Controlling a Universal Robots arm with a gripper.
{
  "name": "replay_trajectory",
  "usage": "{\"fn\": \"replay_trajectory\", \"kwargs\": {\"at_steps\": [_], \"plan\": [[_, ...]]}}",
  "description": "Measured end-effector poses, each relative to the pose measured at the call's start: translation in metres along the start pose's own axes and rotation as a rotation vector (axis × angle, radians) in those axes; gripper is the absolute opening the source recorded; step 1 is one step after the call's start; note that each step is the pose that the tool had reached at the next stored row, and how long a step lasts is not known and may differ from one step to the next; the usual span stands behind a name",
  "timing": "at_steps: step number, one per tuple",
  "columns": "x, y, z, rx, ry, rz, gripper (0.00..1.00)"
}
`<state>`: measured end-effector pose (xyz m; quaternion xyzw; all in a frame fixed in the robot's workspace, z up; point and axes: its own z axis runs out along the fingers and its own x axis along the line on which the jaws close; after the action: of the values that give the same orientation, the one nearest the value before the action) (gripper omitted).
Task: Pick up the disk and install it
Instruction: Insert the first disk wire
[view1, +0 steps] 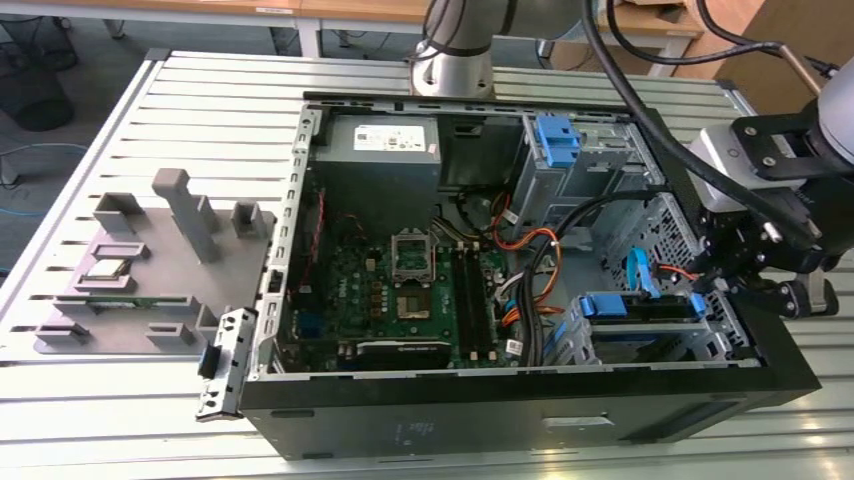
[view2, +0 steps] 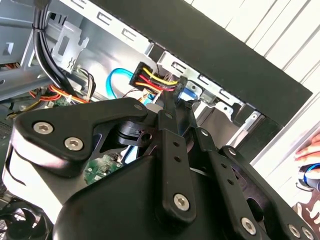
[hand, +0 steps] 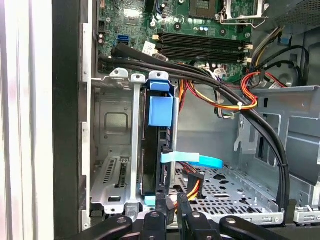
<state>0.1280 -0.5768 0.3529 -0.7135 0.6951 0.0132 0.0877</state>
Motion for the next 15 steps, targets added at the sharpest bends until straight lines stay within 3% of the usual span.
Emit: {"fn": "replay_trajectory", "kwargs": {"at_steps": [11, 15], "plan": [[0.0004, -0.0167, 0.0021, -0.022, 0.0001, 0.003, 0.24], [0.0007, -0.0173, 0.0034, -0.0295, 0.0009, 0.004, 0.24]]}}
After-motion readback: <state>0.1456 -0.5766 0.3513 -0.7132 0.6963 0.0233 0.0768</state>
